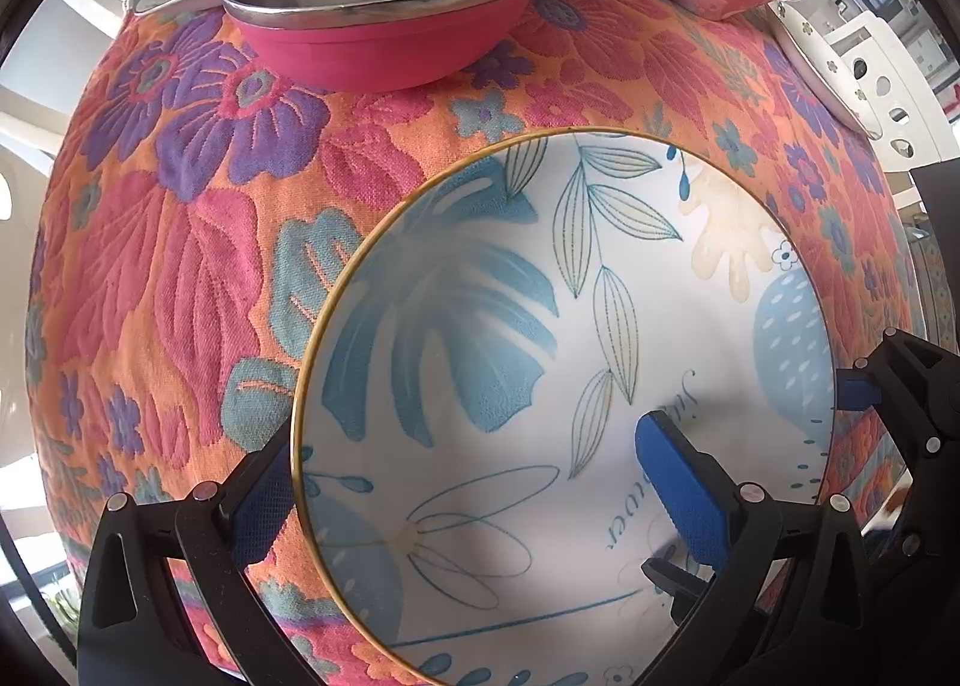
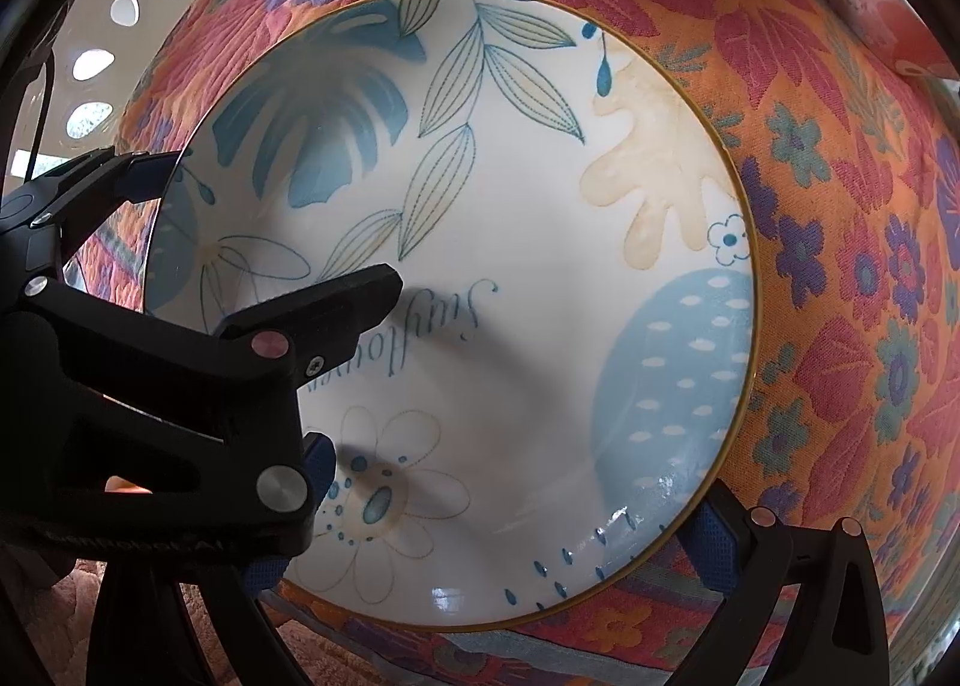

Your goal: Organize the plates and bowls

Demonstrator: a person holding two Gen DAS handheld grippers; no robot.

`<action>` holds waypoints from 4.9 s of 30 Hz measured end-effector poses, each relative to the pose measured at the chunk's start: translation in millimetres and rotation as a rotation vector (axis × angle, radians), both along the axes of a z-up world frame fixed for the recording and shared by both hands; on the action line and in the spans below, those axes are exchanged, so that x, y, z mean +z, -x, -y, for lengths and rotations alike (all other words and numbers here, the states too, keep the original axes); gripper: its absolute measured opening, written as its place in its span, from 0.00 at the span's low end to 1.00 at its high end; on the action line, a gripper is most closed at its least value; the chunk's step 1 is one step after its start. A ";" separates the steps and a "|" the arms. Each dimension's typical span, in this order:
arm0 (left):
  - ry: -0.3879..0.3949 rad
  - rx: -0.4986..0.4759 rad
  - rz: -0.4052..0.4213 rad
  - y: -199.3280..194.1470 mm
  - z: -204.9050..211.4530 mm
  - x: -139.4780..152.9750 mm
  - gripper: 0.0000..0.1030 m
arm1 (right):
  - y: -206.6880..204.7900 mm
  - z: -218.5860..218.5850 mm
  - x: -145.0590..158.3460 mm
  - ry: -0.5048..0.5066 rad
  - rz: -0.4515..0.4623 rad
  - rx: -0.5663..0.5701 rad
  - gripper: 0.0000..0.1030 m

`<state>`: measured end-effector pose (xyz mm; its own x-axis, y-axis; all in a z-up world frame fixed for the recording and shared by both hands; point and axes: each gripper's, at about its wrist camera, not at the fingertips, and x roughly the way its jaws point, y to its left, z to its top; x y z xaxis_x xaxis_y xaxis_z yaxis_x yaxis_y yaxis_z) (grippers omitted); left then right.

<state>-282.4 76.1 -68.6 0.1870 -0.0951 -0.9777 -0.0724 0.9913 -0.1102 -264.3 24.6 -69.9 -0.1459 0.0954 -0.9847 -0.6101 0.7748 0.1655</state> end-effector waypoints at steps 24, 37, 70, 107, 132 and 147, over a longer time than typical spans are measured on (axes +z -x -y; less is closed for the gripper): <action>0.002 0.003 0.003 2.5 -1.2 1.5 1.00 | 10.8 5.8 -2.4 0.006 0.010 0.002 1.00; -0.047 0.098 -0.094 2.8 -17.3 7.6 0.96 | 14.5 7.9 -1.8 0.024 0.013 -0.014 1.00; -0.036 0.144 -0.118 -13.5 -70.0 5.5 0.94 | 22.3 25.8 -5.8 0.037 -0.004 -0.073 1.00; 0.025 0.398 -0.020 46.8 -197.9 72.0 0.92 | -25.5 15.5 61.3 0.175 0.082 -0.071 0.72; -0.062 0.581 0.343 -111.5 -299.1 217.3 0.92 | -206.8 -114.5 295.2 -0.413 0.459 0.073 0.53; 0.067 0.636 0.045 -193.8 -304.7 65.3 0.88 | -313.4 -192.3 114.6 -0.288 0.187 -0.006 0.55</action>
